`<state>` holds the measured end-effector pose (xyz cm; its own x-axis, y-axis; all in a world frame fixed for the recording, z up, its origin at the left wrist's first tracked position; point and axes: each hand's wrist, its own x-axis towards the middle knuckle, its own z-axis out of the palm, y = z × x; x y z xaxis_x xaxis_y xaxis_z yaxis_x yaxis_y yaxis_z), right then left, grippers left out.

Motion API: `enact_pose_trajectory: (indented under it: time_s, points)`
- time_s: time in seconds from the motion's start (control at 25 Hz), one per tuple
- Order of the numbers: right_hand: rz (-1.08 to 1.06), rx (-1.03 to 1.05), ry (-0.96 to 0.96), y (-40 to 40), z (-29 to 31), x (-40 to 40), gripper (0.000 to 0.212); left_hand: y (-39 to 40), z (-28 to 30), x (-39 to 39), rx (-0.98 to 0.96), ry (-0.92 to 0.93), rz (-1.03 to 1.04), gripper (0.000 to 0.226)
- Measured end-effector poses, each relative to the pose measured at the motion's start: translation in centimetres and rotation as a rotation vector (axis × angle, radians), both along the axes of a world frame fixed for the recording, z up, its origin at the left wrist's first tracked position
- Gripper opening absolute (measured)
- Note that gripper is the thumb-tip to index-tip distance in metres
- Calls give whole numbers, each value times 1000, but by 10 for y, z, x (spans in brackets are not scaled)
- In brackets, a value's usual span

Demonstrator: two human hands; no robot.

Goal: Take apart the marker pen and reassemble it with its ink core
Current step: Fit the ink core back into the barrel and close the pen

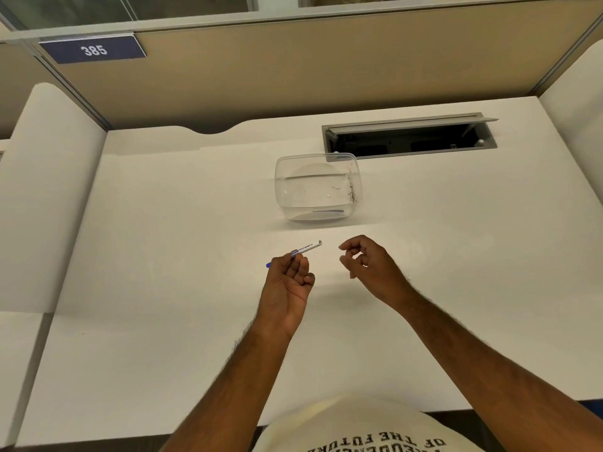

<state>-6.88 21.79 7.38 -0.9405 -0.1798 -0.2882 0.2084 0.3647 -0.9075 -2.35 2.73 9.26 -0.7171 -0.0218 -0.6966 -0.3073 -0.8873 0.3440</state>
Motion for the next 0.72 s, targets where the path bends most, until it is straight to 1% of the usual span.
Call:
enact_pose_trajectory:
  time_s: [0.16,0.4,0.52,0.72]
  points:
    - [-33,165,-22,21,-38,-12,8,-4,-4,-3,-54,-12,-16,14]
    - [20,443,58,38,-68,-39,20,-12,-14,-4,-138,-1,-41,15]
    - [59,497,63,39,-75,-48,24,-13,-20,-5,-148,-16,-44,14]
    - [129,579,40,36,-81,-52,25,-13,-24,-6,-164,-33,-53,14]
